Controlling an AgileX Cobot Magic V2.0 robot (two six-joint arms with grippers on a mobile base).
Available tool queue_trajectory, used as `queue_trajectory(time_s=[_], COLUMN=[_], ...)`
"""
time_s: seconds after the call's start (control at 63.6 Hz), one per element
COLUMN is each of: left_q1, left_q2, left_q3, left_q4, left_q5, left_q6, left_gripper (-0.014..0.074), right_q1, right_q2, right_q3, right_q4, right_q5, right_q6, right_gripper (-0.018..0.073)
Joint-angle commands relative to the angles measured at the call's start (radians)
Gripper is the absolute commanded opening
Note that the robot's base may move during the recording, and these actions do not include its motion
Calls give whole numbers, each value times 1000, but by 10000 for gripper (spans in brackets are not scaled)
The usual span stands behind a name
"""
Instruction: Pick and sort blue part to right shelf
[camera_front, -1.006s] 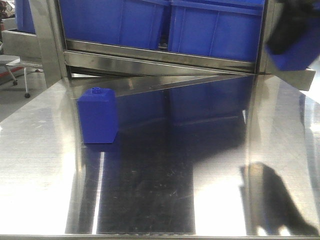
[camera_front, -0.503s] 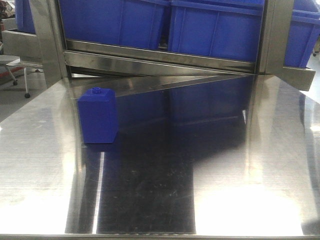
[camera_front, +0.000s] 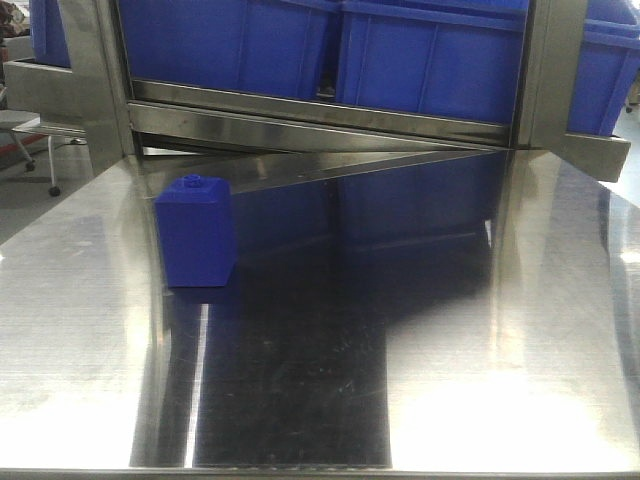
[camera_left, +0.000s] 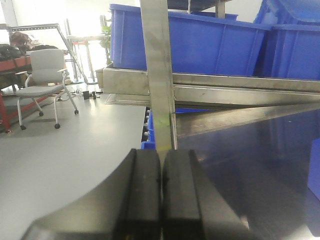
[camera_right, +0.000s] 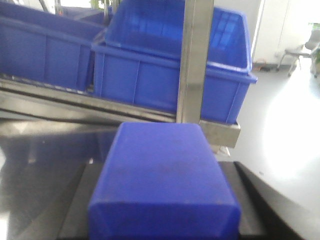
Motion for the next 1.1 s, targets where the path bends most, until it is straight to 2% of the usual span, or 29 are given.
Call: queue_trajectory(time_s=[0.0,0.88,1.006,1.084], left_q1=[-2,-2,-2,-2], left_q2=[-21,-21,-21,-17], left_q3=[24,24,9,-32], left_q4=[-9,-11,-7,-7], left_q5=[-79,-79,-52,13], left_q6=[-5,-5,-5,-29], left_gripper=[124,124,124,124], right_q1=[-8,-8,-8,-8], right_q2=[-10,-11,-11,-11], right_q3=[-27,-27,-27,-27], right_q4=[-12,-12,-12,-12], right_q5=[-81,-77,-77,-77], right_q6=[-9,-9,-9,-9], right_gripper=[431,431,431,431])
